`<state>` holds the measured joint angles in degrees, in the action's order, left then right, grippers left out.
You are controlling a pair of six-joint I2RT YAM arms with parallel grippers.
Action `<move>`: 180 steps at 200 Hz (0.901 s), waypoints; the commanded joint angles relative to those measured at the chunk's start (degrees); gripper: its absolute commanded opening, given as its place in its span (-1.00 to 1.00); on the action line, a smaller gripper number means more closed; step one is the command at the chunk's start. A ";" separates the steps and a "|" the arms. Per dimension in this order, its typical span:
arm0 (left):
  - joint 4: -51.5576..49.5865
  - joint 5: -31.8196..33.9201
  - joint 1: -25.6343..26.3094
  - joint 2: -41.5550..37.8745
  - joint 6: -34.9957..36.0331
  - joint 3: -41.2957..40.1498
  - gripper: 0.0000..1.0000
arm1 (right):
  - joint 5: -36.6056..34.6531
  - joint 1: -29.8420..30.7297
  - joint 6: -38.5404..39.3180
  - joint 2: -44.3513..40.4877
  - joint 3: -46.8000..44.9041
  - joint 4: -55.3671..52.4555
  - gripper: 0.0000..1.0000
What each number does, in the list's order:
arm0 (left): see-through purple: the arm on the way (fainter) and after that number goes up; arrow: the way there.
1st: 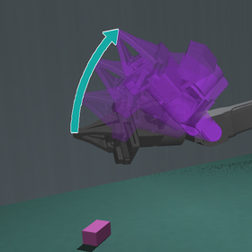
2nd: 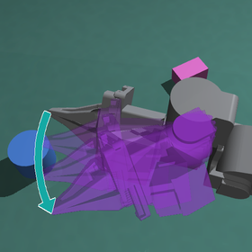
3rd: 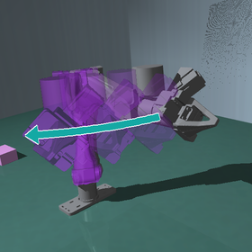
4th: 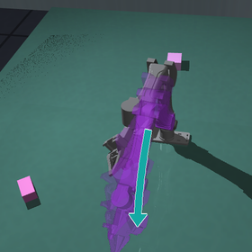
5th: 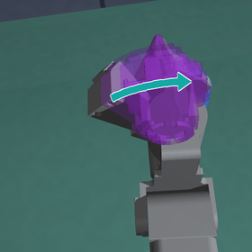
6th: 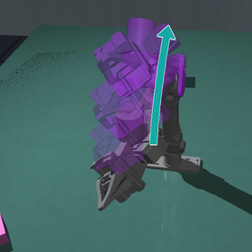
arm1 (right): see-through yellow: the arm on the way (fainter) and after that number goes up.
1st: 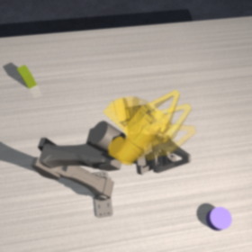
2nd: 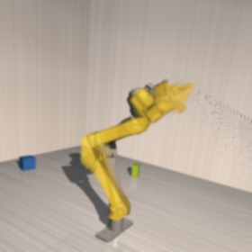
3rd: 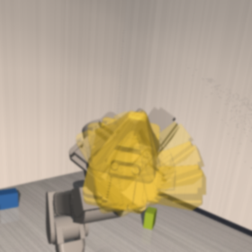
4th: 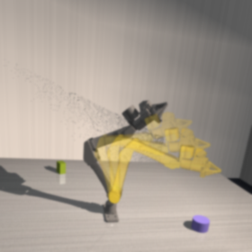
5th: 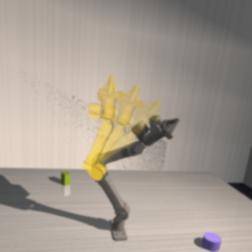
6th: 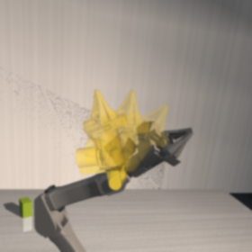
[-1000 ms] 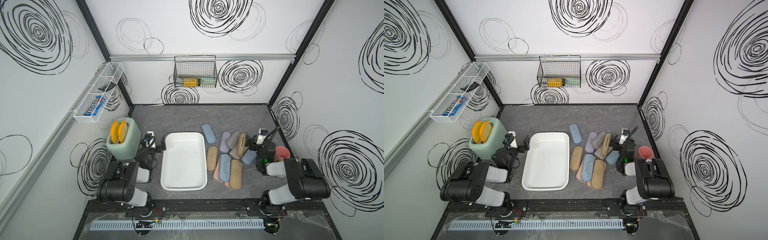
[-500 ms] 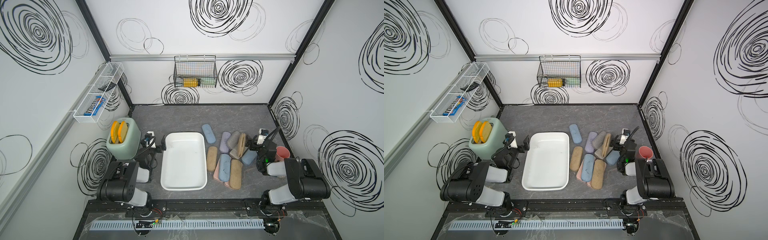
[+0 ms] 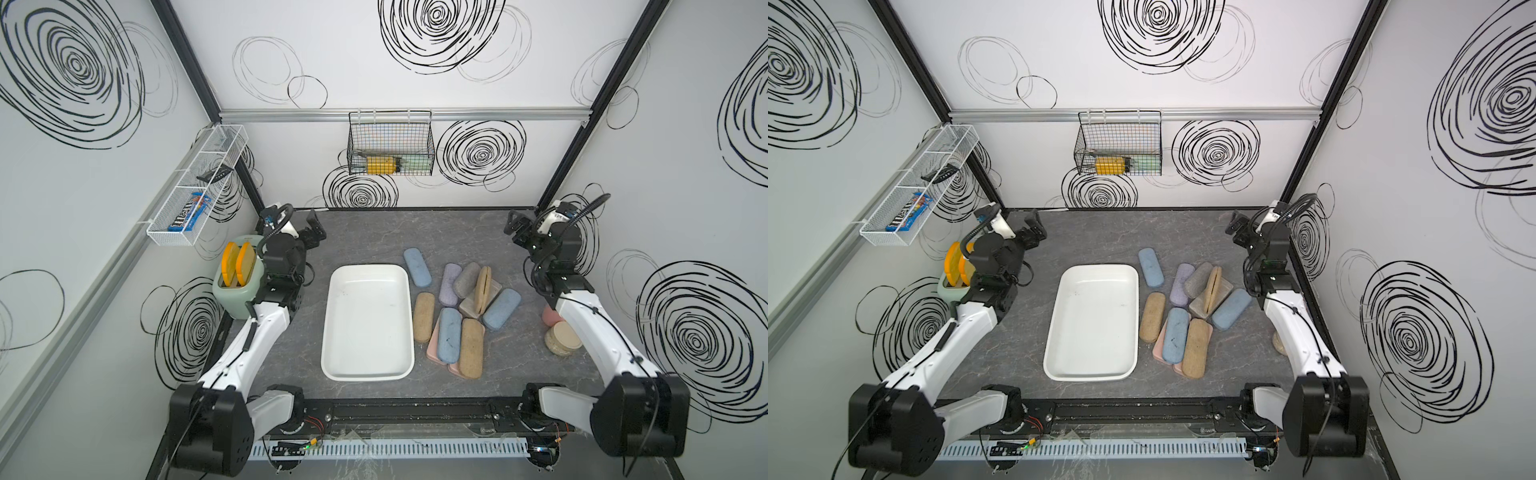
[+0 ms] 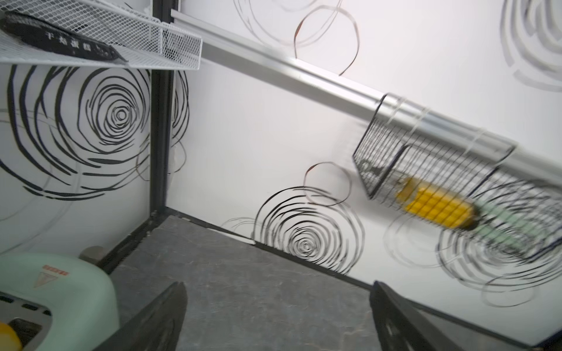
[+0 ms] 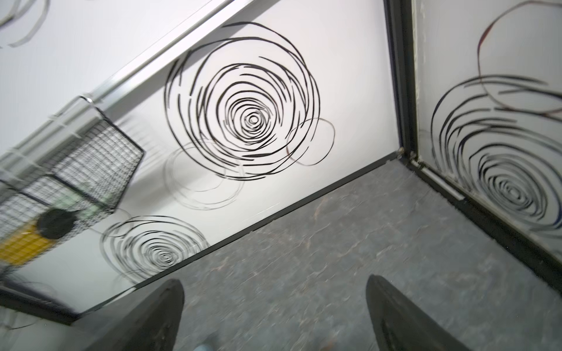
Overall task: Put the glasses cases into the storage boxes
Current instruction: Pick up the glasses case.
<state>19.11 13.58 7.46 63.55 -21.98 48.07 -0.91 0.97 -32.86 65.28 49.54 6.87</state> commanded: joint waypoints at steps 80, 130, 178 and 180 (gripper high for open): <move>-28.05 -8.24 16.04 -12.80 -5.52 -12.40 0.81 | -16.88 24.33 -7.66 10.62 12.41 -50.34 0.86; -27.15 -11.40 17.12 -12.83 -6.40 -12.40 0.73 | -17.36 21.28 -7.72 15.13 12.17 -52.26 0.62; -27.90 -8.74 15.91 -13.64 -7.46 -12.74 0.78 | -10.77 17.85 -4.34 21.61 11.28 -49.57 0.48; -27.79 -8.79 15.85 -13.56 -7.53 -12.74 0.77 | -10.78 17.90 -4.43 21.75 11.15 -49.36 0.47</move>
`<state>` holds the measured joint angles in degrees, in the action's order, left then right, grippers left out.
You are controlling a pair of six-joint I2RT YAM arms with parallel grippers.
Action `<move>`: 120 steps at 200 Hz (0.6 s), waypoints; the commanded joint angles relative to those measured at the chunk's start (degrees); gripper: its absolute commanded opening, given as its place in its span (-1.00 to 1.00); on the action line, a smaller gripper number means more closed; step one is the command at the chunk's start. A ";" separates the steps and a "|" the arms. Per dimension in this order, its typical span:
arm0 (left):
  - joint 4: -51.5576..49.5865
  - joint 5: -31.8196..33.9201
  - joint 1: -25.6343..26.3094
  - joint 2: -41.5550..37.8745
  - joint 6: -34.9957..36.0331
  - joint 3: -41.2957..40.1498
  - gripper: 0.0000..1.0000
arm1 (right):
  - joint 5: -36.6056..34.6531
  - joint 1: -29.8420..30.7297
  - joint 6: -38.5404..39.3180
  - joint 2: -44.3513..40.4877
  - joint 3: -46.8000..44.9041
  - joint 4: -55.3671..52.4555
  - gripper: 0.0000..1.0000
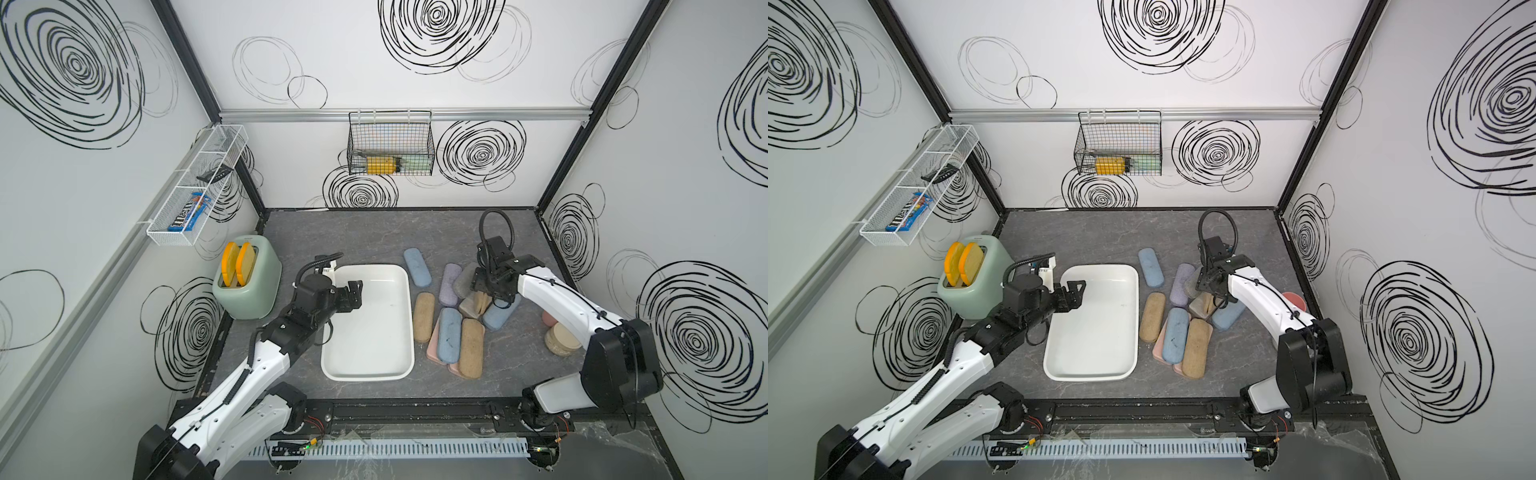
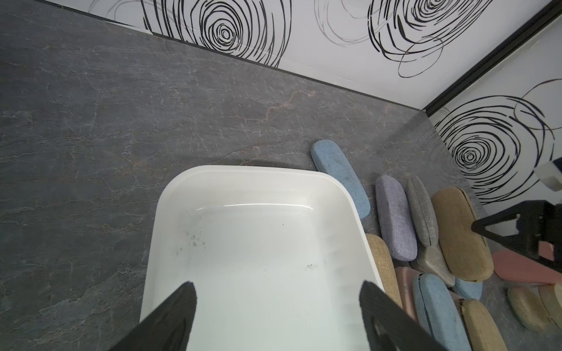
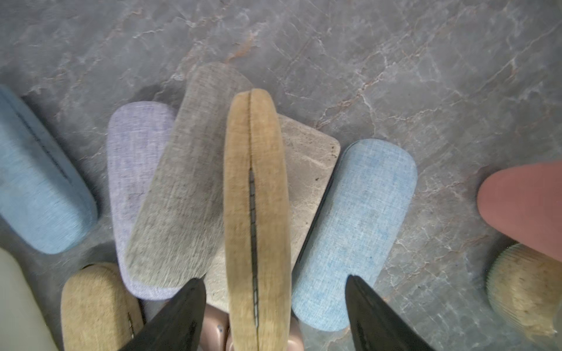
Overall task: Put the glasses cases into the storage boxes
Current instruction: Pick up the glasses case.
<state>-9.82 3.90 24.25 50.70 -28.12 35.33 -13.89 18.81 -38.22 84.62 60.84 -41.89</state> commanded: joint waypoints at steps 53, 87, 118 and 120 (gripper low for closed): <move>0.79 0.38 -1.72 0.13 -1.68 0.07 0.75 | 1.14 -0.10 0.54 2.76 -1.85 1.32 0.21; -0.17 1.91 -1.79 0.46 -1.68 0.35 0.75 | 0.50 -1.05 1.01 2.61 -2.89 1.74 0.00; -0.92 2.93 -1.92 1.10 -1.76 0.59 0.75 | 0.17 -1.44 1.13 1.85 -3.02 1.70 -0.15; -0.90 3.06 -1.93 1.14 -1.76 0.68 0.75 | 0.04 -1.41 1.19 1.73 -2.92 1.59 -0.16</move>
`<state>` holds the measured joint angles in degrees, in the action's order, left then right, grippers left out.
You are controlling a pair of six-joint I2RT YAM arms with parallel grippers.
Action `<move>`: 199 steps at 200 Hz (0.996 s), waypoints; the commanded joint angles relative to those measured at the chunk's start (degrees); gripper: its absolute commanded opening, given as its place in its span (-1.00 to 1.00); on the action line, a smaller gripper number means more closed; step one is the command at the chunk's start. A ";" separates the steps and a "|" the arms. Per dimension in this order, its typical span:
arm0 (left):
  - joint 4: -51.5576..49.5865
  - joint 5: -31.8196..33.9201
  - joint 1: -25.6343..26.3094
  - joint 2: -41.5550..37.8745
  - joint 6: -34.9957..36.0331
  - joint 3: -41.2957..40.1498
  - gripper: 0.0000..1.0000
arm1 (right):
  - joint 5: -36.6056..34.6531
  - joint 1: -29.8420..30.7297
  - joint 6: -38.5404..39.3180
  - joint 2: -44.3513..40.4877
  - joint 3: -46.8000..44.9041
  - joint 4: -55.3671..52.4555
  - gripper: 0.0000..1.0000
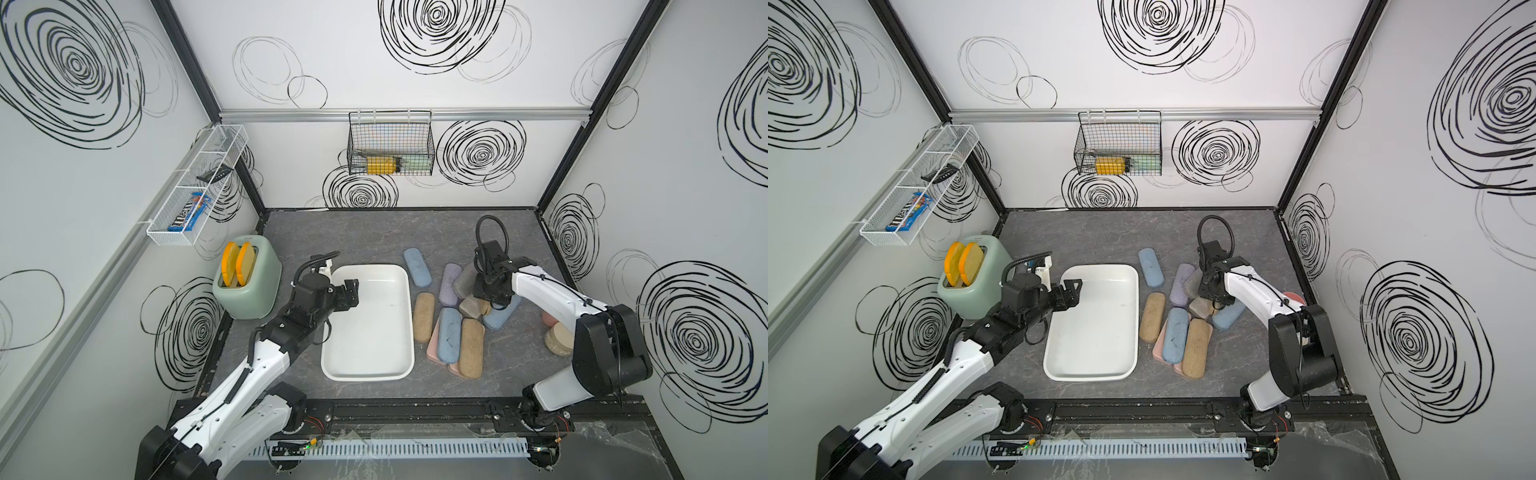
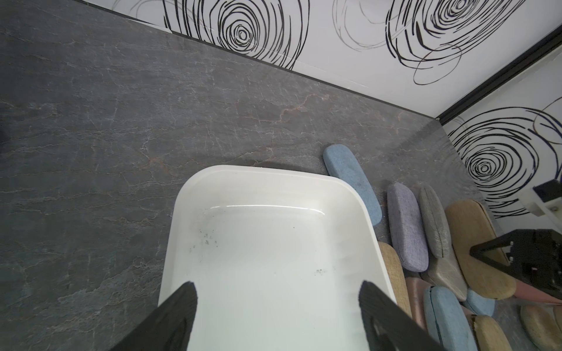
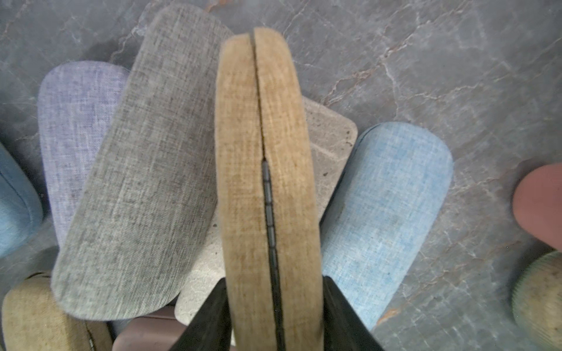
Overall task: Put the glasses cases into the storage boxes
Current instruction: Pick up the glasses case, then place the glasses case in the storage box.
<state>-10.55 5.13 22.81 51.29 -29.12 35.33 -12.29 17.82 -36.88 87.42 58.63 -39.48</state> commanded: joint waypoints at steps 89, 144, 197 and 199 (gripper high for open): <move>-0.46 -1.33 -11.63 5.91 -4.69 0.41 0.98 | -3.67 13.46 0.15 -8.22 14.69 -7.40 -0.28; 0.81 -4.39 -13.96 7.54 -6.52 -0.26 1.00 | 13.54 29.96 -4.09 -4.68 15.13 14.96 -0.19; 2.77 -8.40 -17.07 8.34 -8.23 -1.05 0.96 | 22.05 37.63 -14.23 11.28 15.17 33.71 -0.22; 2.73 -8.45 -17.09 8.40 -8.23 -1.01 0.95 | 22.20 37.81 -14.72 11.75 15.08 34.31 -0.22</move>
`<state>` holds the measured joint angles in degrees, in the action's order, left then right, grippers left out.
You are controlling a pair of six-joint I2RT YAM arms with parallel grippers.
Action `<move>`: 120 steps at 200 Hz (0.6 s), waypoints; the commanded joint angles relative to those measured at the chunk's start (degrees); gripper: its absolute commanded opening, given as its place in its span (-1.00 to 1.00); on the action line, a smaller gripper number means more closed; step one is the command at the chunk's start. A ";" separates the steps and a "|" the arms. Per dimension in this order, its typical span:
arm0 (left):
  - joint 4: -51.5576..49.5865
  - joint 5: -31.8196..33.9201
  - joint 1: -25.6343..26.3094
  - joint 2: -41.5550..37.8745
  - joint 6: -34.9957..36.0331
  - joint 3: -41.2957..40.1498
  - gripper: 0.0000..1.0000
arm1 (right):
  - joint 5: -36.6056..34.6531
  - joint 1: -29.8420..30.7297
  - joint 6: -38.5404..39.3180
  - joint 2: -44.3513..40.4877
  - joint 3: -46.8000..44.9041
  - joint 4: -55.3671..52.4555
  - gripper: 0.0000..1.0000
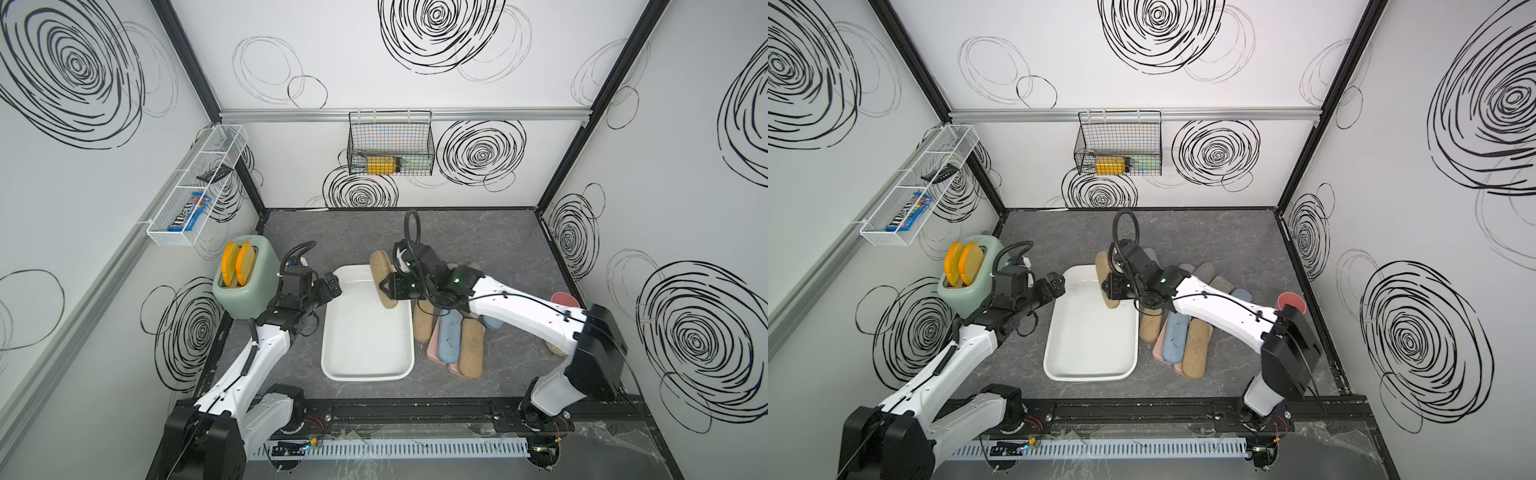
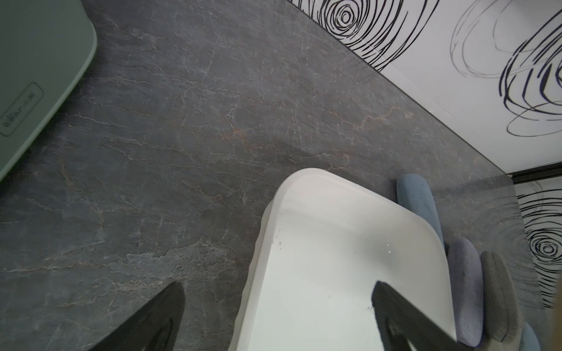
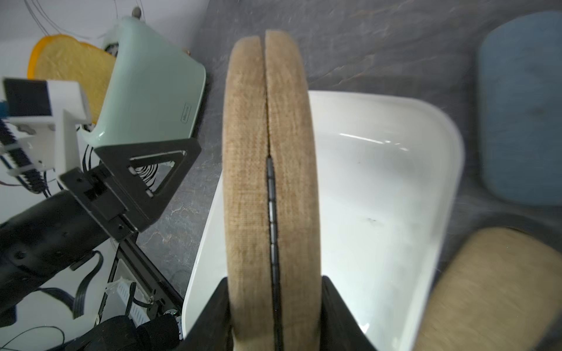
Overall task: Put the glasses cases into the storage boxes
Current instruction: Place the glasses case in the storage box.
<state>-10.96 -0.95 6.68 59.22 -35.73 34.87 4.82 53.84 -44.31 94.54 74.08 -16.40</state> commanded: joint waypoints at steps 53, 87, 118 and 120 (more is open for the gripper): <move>3.68 -4.18 -1.12 1.01 -1.63 -0.52 0.87 | 6.93 1.74 -15.47 14.08 -1.78 18.95 -0.26; 3.93 -4.84 -0.75 1.18 -1.45 -0.59 0.83 | 7.75 0.70 -18.47 17.70 -0.24 20.69 -0.25; 4.20 -5.67 -0.22 1.73 -1.33 -0.60 0.79 | 9.31 -0.60 -23.07 21.24 0.70 23.52 -0.25; 4.20 -5.67 -0.21 1.74 -1.31 -0.60 0.79 | 9.50 -0.65 -23.22 21.50 0.86 23.70 -0.25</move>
<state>-8.99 -5.45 6.00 60.34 -36.73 34.59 12.47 54.22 -62.39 113.84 72.40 2.39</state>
